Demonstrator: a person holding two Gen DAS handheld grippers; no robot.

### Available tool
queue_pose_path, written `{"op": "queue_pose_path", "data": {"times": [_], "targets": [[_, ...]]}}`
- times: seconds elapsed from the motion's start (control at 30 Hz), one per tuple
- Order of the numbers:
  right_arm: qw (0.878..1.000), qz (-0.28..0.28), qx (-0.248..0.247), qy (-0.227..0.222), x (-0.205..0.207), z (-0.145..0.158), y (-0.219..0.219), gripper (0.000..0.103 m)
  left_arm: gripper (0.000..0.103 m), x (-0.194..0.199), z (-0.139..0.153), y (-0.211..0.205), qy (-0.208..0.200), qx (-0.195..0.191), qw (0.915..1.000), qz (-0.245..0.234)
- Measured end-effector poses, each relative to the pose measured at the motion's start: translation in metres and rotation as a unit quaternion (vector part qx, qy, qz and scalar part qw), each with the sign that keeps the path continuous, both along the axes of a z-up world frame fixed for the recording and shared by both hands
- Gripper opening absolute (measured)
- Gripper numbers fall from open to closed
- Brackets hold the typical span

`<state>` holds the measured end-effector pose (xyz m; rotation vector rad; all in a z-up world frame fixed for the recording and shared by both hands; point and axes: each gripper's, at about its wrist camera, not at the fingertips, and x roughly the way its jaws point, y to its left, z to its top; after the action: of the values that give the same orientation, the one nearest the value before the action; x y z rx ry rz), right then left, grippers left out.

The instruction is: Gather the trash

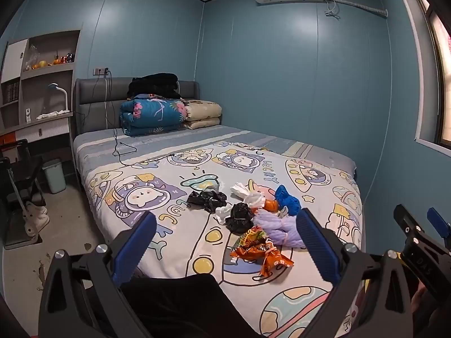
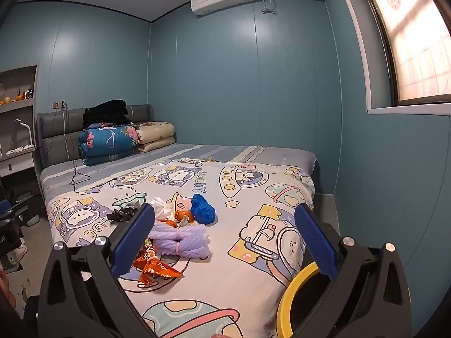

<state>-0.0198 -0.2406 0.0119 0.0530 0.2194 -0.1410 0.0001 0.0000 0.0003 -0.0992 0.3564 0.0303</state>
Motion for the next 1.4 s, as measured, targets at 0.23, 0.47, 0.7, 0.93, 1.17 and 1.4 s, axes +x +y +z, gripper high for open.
{"op": "queue_pose_path", "data": {"times": [0.23,0.47,0.7,0.93,1.17,1.4], "targets": [[1.0,-0.002,0.001,0.004,0.001,-0.001,0.0,0.095,0.096,0.002,0.001,-0.002,-0.002,0.005,1.0,0.002],[1.0,-0.001,-0.002,0.004,0.003,-0.001,0.003,0.095,0.096,0.003,0.006,-0.009,-0.001,0.002,1.0,-0.001],[1.0,0.0,-0.001,0.002,0.001,-0.002,0.001,0.095,0.096,0.002,0.009,-0.007,-0.003,0.002,1.0,-0.001],[1.0,0.0,0.001,0.004,0.001,-0.004,0.0,0.095,0.096,0.0,0.002,-0.005,-0.004,0.001,1.0,-0.003],[1.0,0.001,0.002,0.005,0.002,-0.004,0.0,0.095,0.096,0.0,0.003,-0.005,-0.003,0.001,1.0,-0.003],[1.0,0.001,0.002,0.006,0.002,-0.005,0.0,0.095,0.096,-0.001,0.002,-0.005,-0.002,0.001,1.0,-0.004]]}}
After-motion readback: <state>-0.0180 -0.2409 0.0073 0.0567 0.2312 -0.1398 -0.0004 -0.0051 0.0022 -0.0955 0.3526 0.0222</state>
